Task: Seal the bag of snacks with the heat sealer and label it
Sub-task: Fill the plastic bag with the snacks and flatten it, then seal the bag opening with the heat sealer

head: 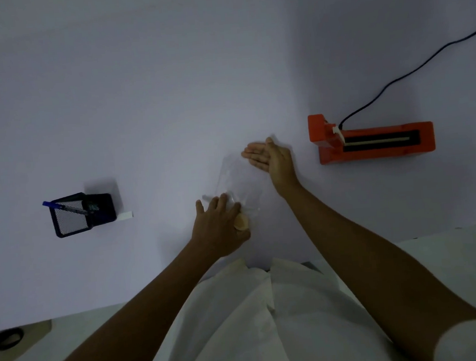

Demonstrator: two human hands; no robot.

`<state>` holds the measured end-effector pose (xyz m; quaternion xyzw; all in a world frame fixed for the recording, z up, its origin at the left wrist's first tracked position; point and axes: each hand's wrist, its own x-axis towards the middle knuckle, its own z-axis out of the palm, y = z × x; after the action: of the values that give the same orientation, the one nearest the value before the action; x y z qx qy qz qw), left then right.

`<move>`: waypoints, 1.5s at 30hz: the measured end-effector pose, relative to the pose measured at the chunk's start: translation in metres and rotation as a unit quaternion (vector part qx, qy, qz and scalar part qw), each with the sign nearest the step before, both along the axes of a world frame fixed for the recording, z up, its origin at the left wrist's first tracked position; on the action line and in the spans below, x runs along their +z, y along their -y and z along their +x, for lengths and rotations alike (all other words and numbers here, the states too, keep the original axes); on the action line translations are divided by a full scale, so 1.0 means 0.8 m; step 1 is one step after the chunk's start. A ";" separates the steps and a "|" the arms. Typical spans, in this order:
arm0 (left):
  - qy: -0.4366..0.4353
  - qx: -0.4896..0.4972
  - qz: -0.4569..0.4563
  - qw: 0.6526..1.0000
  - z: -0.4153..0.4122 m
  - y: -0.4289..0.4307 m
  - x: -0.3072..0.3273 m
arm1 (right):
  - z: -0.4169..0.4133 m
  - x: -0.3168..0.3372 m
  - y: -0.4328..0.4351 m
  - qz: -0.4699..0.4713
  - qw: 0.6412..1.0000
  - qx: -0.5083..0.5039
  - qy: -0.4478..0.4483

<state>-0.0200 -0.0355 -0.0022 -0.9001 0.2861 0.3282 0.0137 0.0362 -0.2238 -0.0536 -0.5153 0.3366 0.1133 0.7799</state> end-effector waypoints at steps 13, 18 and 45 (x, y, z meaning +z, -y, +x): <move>0.019 0.324 -0.128 0.937 0.082 0.046 -0.019 | 0.005 -0.001 0.001 -0.014 1.000 0.017 -0.015; -0.039 0.468 -0.161 0.868 0.099 0.058 -0.029 | 0.005 -0.003 0.001 -0.021 1.000 0.016 -0.017; -0.275 0.541 -0.478 0.635 0.024 0.013 0.058 | -0.147 0.111 -0.006 -0.002 1.000 0.018 -0.017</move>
<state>-0.0008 -0.0463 0.0442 -0.6430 -0.1449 0.3265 -0.6775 -0.0814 -0.2190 0.0352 -0.5205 0.3404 0.1353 0.7713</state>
